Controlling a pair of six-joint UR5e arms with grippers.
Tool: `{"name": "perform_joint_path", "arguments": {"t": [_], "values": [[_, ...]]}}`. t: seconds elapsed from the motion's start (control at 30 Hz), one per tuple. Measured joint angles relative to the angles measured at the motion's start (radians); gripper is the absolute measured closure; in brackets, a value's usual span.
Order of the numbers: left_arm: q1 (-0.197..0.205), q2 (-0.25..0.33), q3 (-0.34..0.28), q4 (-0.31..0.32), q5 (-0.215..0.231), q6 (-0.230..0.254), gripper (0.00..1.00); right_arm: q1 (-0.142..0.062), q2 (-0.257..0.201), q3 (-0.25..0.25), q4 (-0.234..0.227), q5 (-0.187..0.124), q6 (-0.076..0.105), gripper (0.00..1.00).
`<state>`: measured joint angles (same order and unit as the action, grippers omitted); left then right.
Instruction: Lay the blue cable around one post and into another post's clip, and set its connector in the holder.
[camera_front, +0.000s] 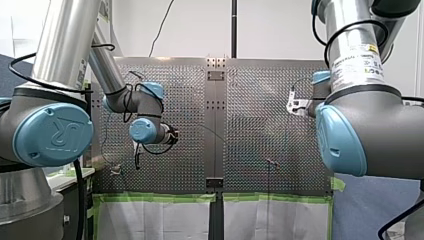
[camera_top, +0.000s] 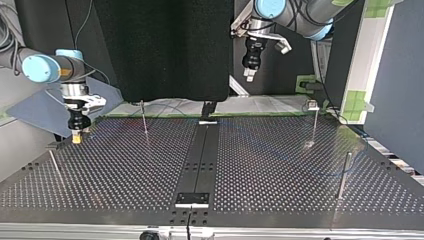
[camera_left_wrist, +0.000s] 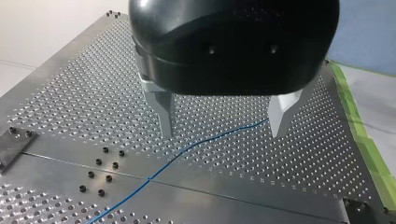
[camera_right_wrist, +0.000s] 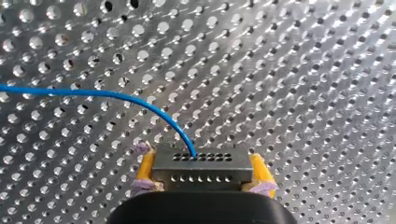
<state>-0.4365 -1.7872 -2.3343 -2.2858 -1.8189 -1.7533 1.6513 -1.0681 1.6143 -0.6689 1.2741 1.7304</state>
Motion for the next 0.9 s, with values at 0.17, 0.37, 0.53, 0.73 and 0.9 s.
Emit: {"name": "perform_joint_path", "arguments": {"t": [0.17,0.37,0.53,0.73,0.9], "values": [[0.000,0.000,0.000,0.000,-0.001,0.000,0.00,0.001,-0.009,0.000,0.031,0.005,0.004,1.00],[0.002,0.000,0.000,0.000,-0.001,0.000,0.00,-0.004,-0.024,0.000,0.078,0.019,0.006,1.00],[0.003,0.000,0.000,0.000,-0.001,0.000,0.00,-0.009,-0.059,-0.001,0.114,0.019,0.017,1.00],[0.005,0.000,0.000,-0.003,-0.003,0.000,0.00,-0.015,-0.113,-0.001,0.128,0.018,0.033,1.00],[0.005,0.000,0.000,-0.005,-0.003,0.000,0.00,-0.022,-0.130,-0.001,0.138,0.020,0.040,1.00]]}}
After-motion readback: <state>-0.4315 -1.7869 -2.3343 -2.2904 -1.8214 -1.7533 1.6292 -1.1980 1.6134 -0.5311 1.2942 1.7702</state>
